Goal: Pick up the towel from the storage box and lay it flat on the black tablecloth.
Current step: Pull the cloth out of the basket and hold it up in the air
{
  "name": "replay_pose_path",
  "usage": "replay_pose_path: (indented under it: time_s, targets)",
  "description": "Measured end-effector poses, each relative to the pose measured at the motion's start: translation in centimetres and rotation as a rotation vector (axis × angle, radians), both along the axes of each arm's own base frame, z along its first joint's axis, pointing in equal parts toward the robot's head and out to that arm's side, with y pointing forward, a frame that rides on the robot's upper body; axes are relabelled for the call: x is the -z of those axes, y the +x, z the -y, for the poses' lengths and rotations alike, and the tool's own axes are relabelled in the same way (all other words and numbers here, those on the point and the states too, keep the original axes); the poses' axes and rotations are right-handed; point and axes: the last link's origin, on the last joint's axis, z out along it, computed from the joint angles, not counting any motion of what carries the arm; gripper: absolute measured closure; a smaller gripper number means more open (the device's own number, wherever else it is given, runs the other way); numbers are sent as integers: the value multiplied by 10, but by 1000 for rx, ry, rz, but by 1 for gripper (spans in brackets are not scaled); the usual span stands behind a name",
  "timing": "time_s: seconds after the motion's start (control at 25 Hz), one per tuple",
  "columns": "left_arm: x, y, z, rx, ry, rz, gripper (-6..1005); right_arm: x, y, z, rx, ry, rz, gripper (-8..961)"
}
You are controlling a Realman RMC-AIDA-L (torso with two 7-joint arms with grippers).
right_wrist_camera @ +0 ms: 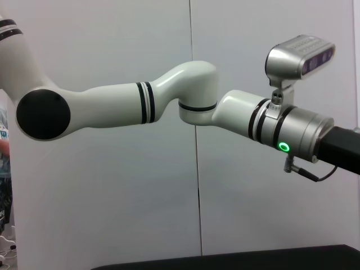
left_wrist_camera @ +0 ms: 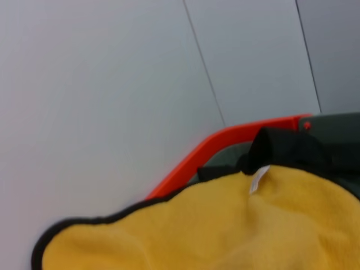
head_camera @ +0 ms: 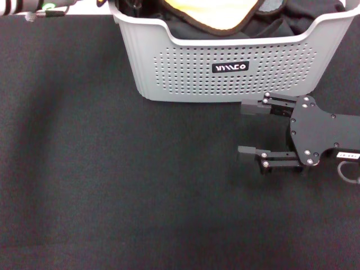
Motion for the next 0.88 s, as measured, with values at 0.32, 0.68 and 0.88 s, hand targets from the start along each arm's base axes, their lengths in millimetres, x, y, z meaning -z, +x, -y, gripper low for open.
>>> replay_pose_path:
  time_s: [0.32,0.68,0.88]
  targets:
    - [-11,19,13,45,22,193,990,0,1,1,1,2,-1,181]
    - [-71,12,78,264,7,842,989,-5,-1,-4,8,35,-29,181]
    - [-84,-11,116,383,-69,1162,989,-9,-3,-5,-2,73,-58,181]
